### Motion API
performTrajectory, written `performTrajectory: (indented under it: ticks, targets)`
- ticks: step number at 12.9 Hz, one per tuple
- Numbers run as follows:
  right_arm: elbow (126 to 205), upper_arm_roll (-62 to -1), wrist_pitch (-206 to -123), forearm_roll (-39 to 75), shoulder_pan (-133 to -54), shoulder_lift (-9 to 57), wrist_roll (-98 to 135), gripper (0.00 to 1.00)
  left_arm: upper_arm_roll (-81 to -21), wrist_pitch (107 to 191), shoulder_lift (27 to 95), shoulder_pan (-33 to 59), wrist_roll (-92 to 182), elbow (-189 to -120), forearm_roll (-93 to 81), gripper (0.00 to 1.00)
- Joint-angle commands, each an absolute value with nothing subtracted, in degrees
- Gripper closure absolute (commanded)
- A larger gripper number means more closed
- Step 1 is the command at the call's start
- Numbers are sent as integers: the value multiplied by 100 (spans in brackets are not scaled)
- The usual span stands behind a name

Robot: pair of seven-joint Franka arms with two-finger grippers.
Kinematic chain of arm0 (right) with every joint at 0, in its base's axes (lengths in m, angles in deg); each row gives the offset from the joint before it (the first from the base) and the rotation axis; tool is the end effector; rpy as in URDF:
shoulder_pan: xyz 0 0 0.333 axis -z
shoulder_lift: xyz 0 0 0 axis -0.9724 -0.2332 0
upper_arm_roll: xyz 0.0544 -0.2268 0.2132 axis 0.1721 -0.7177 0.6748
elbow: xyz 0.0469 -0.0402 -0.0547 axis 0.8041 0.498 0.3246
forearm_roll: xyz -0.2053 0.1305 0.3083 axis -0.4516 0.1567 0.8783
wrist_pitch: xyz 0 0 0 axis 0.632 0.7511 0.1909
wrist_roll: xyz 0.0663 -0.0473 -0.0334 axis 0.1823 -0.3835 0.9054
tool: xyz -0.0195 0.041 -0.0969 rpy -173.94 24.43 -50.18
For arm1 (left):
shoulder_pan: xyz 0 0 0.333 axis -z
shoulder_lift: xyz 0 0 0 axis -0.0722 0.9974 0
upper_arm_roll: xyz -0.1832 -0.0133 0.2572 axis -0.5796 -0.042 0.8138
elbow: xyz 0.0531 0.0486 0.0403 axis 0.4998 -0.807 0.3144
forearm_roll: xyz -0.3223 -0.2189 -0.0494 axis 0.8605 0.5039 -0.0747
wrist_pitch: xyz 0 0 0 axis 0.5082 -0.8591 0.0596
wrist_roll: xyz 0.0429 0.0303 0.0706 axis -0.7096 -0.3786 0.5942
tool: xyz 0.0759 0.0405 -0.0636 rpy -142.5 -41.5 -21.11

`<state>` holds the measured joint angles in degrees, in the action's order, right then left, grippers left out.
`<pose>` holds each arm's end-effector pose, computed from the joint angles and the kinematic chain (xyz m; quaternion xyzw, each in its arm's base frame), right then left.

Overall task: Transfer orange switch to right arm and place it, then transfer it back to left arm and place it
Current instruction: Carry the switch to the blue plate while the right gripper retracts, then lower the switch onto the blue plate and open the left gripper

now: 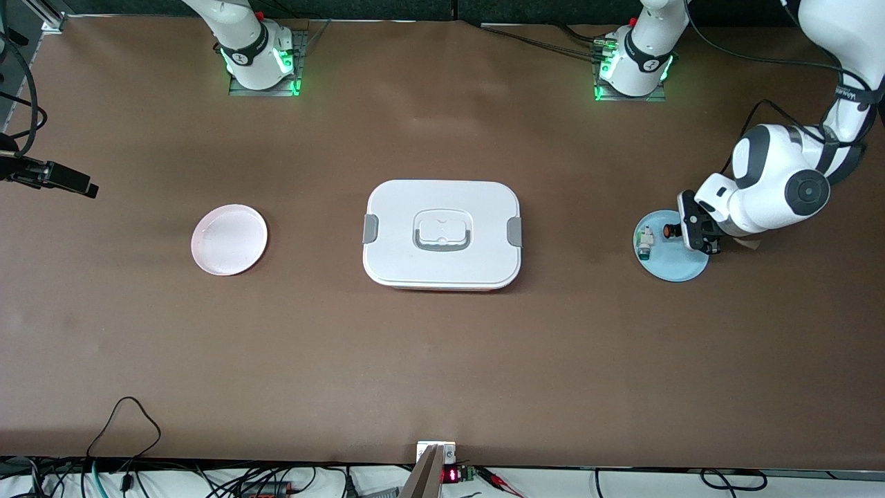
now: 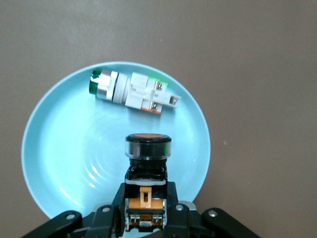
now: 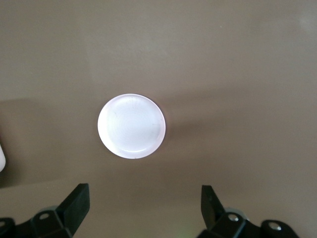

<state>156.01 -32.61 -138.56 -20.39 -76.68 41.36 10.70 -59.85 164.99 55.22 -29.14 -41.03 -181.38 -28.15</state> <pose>0.5781 -0.0634 0.5644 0.9950 -0.0803 -0.0580 0.0145 0.5262 0.0568 0.2224 0.7451 -0.6601 -0.0686 0.0660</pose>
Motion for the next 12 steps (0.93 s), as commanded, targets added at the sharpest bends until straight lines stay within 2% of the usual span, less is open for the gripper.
performTrajectory:
  ticks: [1,4,8,12]
  targets:
    - [15749,-3251,-13696,-2414,-7984,4360,1326,0,-6035,16689,5776,-2978,-3795,-18071,-3287,99]
    - [16047,-3268,-13749,-2371,-7968,4650,1539,0,-6017,16707,5987,-2996,-3742,-17975,-3516,99]
    - [17022,-3347,-14259,-2196,-7941,5291,1199,0,-6017,16768,6190,-2987,-3680,-17878,-3526,99]
    - [17436,-3392,-14356,-2221,-7959,5731,1241,0,-6017,16777,6286,-2987,-3645,-17869,-3525,98]
